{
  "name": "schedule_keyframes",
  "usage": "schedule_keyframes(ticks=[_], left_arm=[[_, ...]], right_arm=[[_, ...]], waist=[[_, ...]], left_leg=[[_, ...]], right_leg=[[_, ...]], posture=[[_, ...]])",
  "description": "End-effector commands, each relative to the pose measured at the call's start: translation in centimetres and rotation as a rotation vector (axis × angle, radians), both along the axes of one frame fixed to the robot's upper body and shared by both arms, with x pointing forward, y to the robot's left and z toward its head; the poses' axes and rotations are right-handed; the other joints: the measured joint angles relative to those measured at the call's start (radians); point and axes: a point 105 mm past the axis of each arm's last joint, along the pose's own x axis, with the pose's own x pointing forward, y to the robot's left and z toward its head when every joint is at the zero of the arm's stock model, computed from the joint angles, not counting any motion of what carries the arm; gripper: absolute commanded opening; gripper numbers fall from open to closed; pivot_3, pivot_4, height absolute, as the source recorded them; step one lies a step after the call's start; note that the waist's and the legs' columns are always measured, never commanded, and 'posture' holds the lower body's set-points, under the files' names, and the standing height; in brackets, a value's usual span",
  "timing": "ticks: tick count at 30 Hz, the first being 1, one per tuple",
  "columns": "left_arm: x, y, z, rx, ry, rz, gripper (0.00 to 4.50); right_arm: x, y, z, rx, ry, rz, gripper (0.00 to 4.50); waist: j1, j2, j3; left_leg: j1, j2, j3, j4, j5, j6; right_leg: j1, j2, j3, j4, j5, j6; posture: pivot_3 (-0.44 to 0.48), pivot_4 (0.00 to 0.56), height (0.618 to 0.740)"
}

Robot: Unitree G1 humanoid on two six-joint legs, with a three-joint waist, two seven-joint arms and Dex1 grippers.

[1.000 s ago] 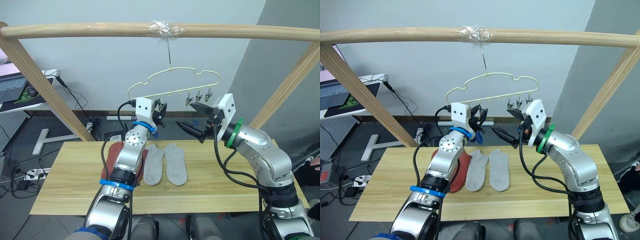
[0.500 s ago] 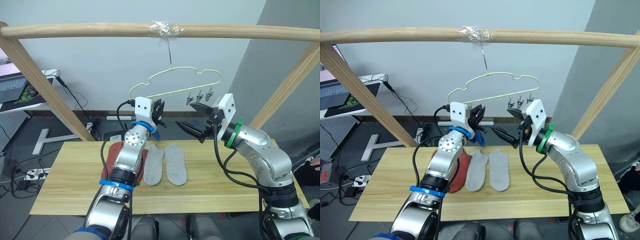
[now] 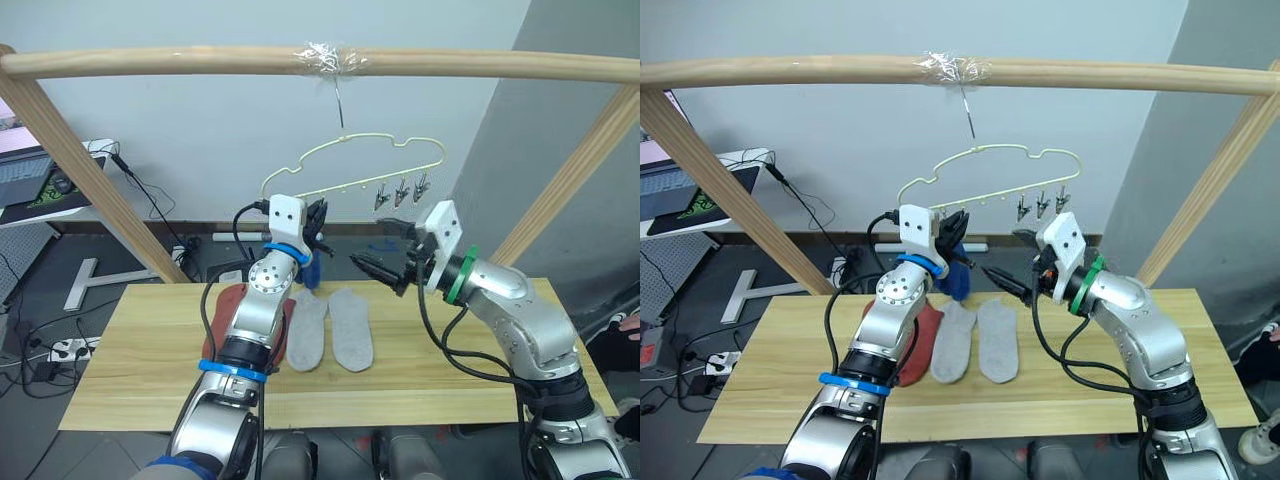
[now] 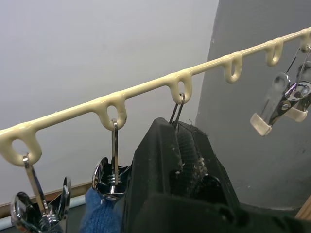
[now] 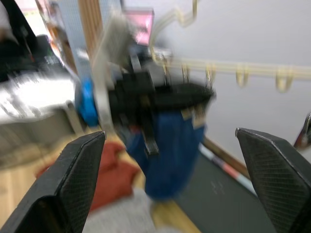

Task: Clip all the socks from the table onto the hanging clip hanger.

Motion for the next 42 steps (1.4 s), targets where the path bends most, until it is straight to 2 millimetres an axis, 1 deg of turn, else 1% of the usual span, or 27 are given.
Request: schedule_keyframes(ticks=[1, 5, 7, 9, 10, 12, 14, 18, 22, 26, 29, 32, 38, 40, 42], left_arm=[[-0.4, 0.8, 1.0, -0.025, -0.028, 0.008, 0.00], [-0.7, 1.2, 0.7, -0.020, -0.015, 0.015, 0.00], [-0.8, 1.3, 0.6, -0.020, -0.011, 0.020, 0.00], [-0.8, 1.3, 0.5, -0.021, -0.008, 0.022, 0.00], [-0.9, 1.4, 0.5, -0.021, -0.007, 0.024, 0.00], [-0.9, 1.4, 0.6, -0.020, -0.006, 0.026, 0.00], [-0.9, 1.7, 0.5, -0.021, -0.004, 0.035, 0.00], [-0.9, 1.8, 0.5, -0.023, -0.003, 0.041, 0.00], [-1.0, 1.8, 0.4, -0.023, 0.000, 0.044, 0.00], [-1.0, 1.9, 0.5, -0.022, -0.002, 0.048, 0.00], [-1.0, 2.1, 0.7, -0.027, 0.000, 0.056, 0.00], [-0.9, 2.4, 0.7, -0.030, 0.002, 0.067, 0.00], [-0.9, 2.5, 0.6, -0.030, 0.004, 0.070, 0.00], [-0.9, 2.4, 0.5, -0.030, 0.006, 0.069, 0.00], [-0.9, 2.4, 0.5, -0.031, 0.006, 0.070, 0.00]], right_arm=[[1.0, -0.8, -5.2, -0.178, 0.030, -0.081, 4.50], [1.0, 0.6, -8.6, -0.221, 0.071, -0.027, 4.50], [1.0, 1.2, -9.8, -0.243, 0.088, -0.006, 4.50], [1.0, 1.4, -10.4, -0.260, 0.087, 0.006, 4.50], [1.3, 1.7, -11.2, -0.267, 0.103, 0.001, 4.50], [1.6, 2.1, -12.0, -0.272, 0.121, -0.005, 4.50], [2.2, 2.5, -13.1, -0.273, 0.164, -0.041, 4.50], [2.7, 2.6, -14.8, -0.316, 0.199, -0.081, 4.50], [2.8, 2.8, -15.7, -0.356, 0.191, -0.083, 4.50], [1.9, 3.3, -17.4, -0.391, 0.247, -0.059, 4.50], [1.4, 3.2, -18.1, -0.380, 0.297, -0.055, 4.50], [1.0, 2.7, -18.5, -0.392, 0.320, -0.054, 3.96], [0.1, 1.2, -19.4, -0.434, 0.359, -0.031, 1.84], [0.0, 0.8, -19.5, -0.433, 0.370, -0.033, 1.06], [-0.1, 0.5, -19.5, -0.430, 0.377, -0.035, 0.39]], waist=[[0.000, 0.000, 0.000], [-0.003, 0.000, 0.000], [-0.005, 0.000, 0.000], [-0.003, 0.000, 0.000], [-0.002, 0.000, 0.000], [-0.001, 0.000, 0.000], [-0.002, 0.000, 0.000], [-0.001, 0.000, 0.000], [0.000, 0.000, 0.000], [-0.003, 0.000, 0.000], [-0.003, 0.000, 0.000], [-0.003, 0.000, 0.000], [-0.001, 0.000, 0.000], [0.000, 0.000, 0.000], [0.000, 0.000, 0.000]], left_leg=[[0.000, 0.000, 0.000, 0.000, 0.000, 0.000], [0.000, 0.000, 0.001, 0.001, 0.000, 0.000], [0.001, 0.000, 0.002, 0.001, 0.000, 0.000], [0.001, 0.000, 0.002, 0.002, 0.000, 0.000], [0.000, 0.000, 0.001, 0.002, 0.000, 0.000], [0.000, 0.000, 0.001, 0.003, 0.000, 0.000], [0.000, 0.000, 0.001, 0.006, 0.000, 0.000], [0.000, 0.000, 0.002, 0.010, 0.000, 0.000], [0.001, -0.001, 0.001, 0.011, -0.001, 0.001], [0.002, -0.001, 0.001, 0.012, -0.001, 0.002], [0.003, 0.000, 0.001, 0.012, -0.001, 0.002], [0.004, 0.000, 0.000, 0.012, -0.001, 0.002], [0.004, 0.000, 0.000, 0.012, -0.001, 0.002], [0.004, 0.000, 0.000, 0.012, -0.001, 0.002], [0.004, 0.000, 0.000, 0.012, -0.001, 0.002]], right_leg=[[0.000, 0.000, 0.000, 0.000, 0.000, 0.000], [-0.001, 0.000, 0.000, 0.001, 0.000, 0.000], [-0.001, 0.001, 0.000, 0.002, 0.000, 0.000], [0.000, 0.001, 0.000, 0.002, 0.001, -0.001], [0.000, 0.001, 0.000, 0.002, 0.001, -0.001], [0.000, 0.001, 0.000, 0.002, 0.001, -0.001], [0.000, 0.001, 0.000, 0.003, 0.001, -0.001], [0.000, 0.001, 0.000, 0.008, 0.001, -0.001], [0.000, 0.001, 0.000, 0.011, 0.001, -0.001], [0.000, 0.001, 0.000, 0.015, 0.001, -0.001], [0.000, 0.002, 0.000, 0.016, 0.001, -0.001], [0.001, 0.003, 0.000, 0.016, 0.001, -0.001], [0.001, 0.002, 0.000, 0.016, 0.001, -0.001], [0.001, 0.002, 0.000, 0.016, 0.001, -0.001], [0.002, 0.002, 0.000, 0.016, 0.000, -0.001]], posture=[[-0.037, 0.144, 0.740], [-0.025, 0.145, 0.740], [-0.025, 0.145, 0.740], [-0.019, 0.149, 0.740], [-0.008, 0.152, 0.740], [-0.008, 0.152, 0.740], [-0.004, 0.156, 0.740], [0.008, 0.162, 0.740], [0.013, 0.165, 0.740], [0.018, 0.168, 0.740], [0.025, 0.171, 0.740], [0.025, 0.171, 0.740], [0.019, 0.178, 0.740], [0.019, 0.178, 0.740], [0.019, 0.178, 0.740]])
